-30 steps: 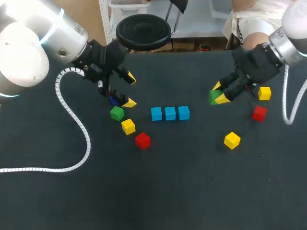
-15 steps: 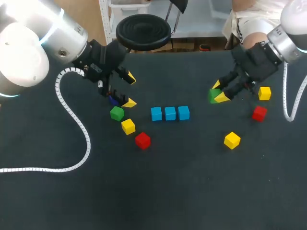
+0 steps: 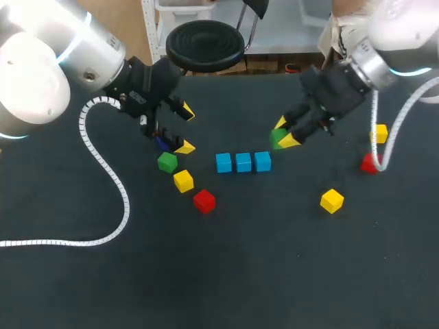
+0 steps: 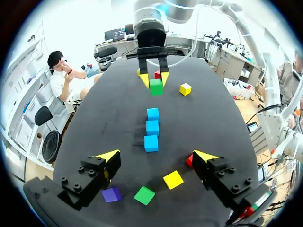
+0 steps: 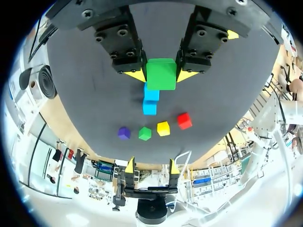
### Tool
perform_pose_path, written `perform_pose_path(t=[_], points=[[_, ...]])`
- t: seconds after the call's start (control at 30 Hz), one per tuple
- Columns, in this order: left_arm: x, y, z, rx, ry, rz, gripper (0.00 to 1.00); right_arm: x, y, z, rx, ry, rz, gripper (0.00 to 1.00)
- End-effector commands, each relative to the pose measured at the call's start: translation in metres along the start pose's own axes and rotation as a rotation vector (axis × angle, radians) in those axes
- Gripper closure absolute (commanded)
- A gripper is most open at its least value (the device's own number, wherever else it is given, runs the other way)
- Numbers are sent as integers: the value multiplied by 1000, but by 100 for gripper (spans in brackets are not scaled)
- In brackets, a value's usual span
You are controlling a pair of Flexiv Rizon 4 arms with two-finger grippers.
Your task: Place the blue cubes, place green cubes on the blue cubes, place the yellow cubes on the green cubes, then place the red cubes on the yellow cubes, and place purple cube on the red cubes.
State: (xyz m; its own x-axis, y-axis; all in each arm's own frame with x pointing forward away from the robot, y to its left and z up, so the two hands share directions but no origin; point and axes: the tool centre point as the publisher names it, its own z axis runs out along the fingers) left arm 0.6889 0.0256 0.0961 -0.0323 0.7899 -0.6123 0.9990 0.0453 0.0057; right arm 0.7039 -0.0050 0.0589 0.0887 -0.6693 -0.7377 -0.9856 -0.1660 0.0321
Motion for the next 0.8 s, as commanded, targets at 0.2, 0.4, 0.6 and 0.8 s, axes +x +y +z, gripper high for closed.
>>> perform_pose_path(t=[0.2,0.4,0.6,0.8], points=[[0,2,0,3,2,1,0,-6,-15,29,-37,-20,18,100],[0,2,0,3,2,1,0,-5,-14,39,-26,0,38,100],[0,2,0,3,2,1,0,-5,-12,48,-32,18,56,100],[0,2,0,3,2,1,0,-1,-8,55,-40,38,72,100]])
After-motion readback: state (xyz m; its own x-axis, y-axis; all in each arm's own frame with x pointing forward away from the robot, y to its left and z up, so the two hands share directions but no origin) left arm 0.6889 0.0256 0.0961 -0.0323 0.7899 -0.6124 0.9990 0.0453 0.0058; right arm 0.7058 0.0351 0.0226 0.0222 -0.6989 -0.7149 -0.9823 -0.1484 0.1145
